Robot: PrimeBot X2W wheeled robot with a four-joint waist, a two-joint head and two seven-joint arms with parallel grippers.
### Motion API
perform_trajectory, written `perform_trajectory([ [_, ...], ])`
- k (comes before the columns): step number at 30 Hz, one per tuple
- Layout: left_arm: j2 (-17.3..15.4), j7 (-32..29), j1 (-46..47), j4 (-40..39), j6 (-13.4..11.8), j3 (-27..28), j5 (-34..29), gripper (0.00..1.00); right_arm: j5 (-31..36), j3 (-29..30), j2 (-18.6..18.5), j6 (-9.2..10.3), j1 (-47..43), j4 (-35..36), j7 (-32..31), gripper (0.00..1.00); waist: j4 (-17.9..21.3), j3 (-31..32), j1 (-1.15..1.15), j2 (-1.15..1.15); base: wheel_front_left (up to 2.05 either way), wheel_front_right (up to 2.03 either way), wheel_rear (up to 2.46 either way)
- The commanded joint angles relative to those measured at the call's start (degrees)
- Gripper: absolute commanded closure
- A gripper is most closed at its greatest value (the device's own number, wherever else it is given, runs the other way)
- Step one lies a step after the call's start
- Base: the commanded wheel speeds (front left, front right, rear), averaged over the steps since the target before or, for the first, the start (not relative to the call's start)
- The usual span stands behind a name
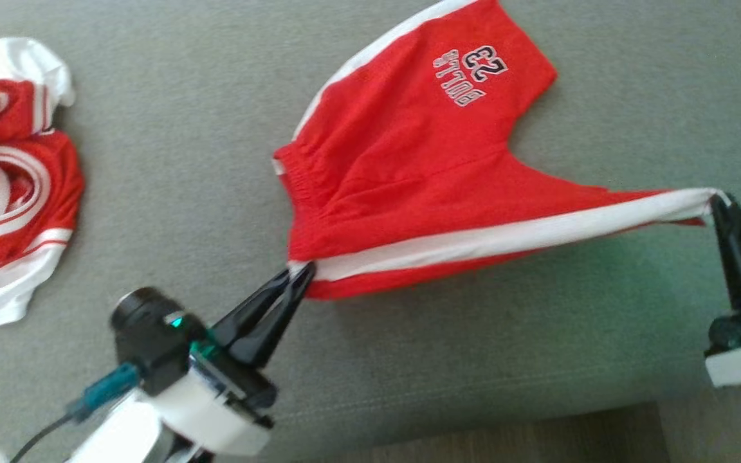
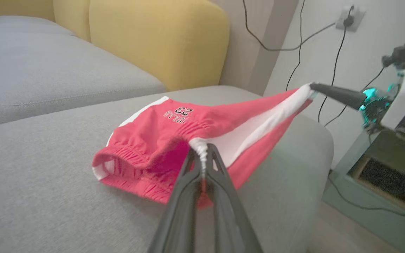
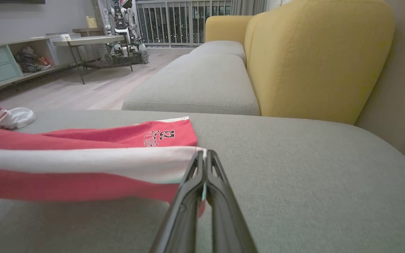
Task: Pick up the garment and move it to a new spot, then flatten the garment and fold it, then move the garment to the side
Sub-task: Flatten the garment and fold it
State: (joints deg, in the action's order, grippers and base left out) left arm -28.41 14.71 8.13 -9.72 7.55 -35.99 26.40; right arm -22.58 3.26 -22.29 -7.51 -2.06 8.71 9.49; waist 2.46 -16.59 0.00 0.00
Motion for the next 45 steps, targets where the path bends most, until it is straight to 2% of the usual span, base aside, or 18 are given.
perform_trajectory([
  [1,0.58,0.29,4.15,-1.29,-0.07,1.76,1.47,1.0,1.04,0.85,0.1,0.02,2.33,0.69,-0.43,1.0,-1.37,0.03,0.0,0.0,0.0,0.0,0.0],
  [5,5.3,0.29,8.34,3.18,-0.07,0.35,6.98,1.0,3.96,3.52,3.84,0.02,8.19,-2.55,-1.52,1.0,-2.73,-0.34,0.0,0.0,0.0,0.0,0.0],
  [11,10.43,0.29,14.52,10.63,-0.07,-2.68,15.34,1.0,8.57,3.98,5.18,0.02,18.87,-8.16,-5.08,1.0,-4.76,-2.11,0.0,0.0,0.0,0.0,0.0],
  [16,14.57,-0.19,21.27,18.72,-0.07,-5.06,25.04,1.0,11.75,1.52,4.73,0.02,30.93,-14.95,-10.06,1.0,-7.2,-5.0,0.0,0.0,0.0,0.0,0.0],
  [20,17.47,-0.19,26.21,23.38,-0.07,-4.55,30.88,1.0,13.92,-0.76,3.04,0.02,39.94,-22.13,-11.77,1.0,-8.95,-7.08,0.0,0.0,0.0,0.0,0.0],
  [22,18.72,0.03,29.52,25.85,-0.07,-4.24,33.04,1.0,14.78,-3.78,1.54,0.02,45.51,-27.39,-12.14,1.0,-10.15,-8.74,0.0,0.0,0.0,0.0,0.0],
  [28,20.68,0.25,34.55,31.39,-0.07,-1.61,33.24,1.0,14.95,-9.95,-0.31,0.02,55.28,-36.69,-10.35,1.0,-11.69,-11.88,0.0,0.0,0.0,0.0,0.0],
  [32,22.83,0.27,35.89,34.07,-0.07,1.44,30.63,1.0,14.93,-12.78,-0.49,0.02,60.57,-42.64,-8.93,1.0,-12.37,-13.35,0.0,0.0,0.0,0.0,0.0],
  [38,24.3,0.28,36.55,35.67,-0.07,0.33,29.82,1.0,14.29,-15.99,-0.22,0.02,65.64,-50.72,-6.98,1.0,-12.91,-14.09,0.0,0.0,0.0,0.0,0.0],
  [39,24.39,0.28,36.58,35.92,-0.07,0.16,29.67,0.92,13.95,-16.34,-0.03,0.02,66.14,-51.85,-6.4,0.81,-12.91,-14.02,0.0,0.0,0.0,0.0,0.0],
  [40,24.46,0.28,36.59,36.27,-0.07,0.02,29.52,0.61,13.54,-16.37,0.17,0.02,66.53,-52.91,-5.54,0.01,-12.88,-13.84,0.0,0.0,0.0,0.0,0.0],
  [41,24.51,0.28,36.56,36.58,-0.07,0.0,29.27,0.08,13.05,-16.27,0.43,0.02,66.72,-53.87,-4.54,0.0,-12.84,-13.56,0.0,0.0,0.0,0.0,0.0],
  [42,24.56,0.28,36.4,36.78,-0.07,0.13,28.95,0.0,12.32,-16.07,0.8,0.02,66.7,-54.79,-3.72,0.0,-12.77,-13.19,0.0,0.0,0.0,0.0,0.0],
  [45,24.56,0.29,35.25,36.18,-0.07,1.61,26.61,0.0,8.19,-17.26,1.94,0.02,65.38,-57.04,-3.68,0.0,-12.48,-11.68,0.0,0.0,0.0,0.0,0.0],
])
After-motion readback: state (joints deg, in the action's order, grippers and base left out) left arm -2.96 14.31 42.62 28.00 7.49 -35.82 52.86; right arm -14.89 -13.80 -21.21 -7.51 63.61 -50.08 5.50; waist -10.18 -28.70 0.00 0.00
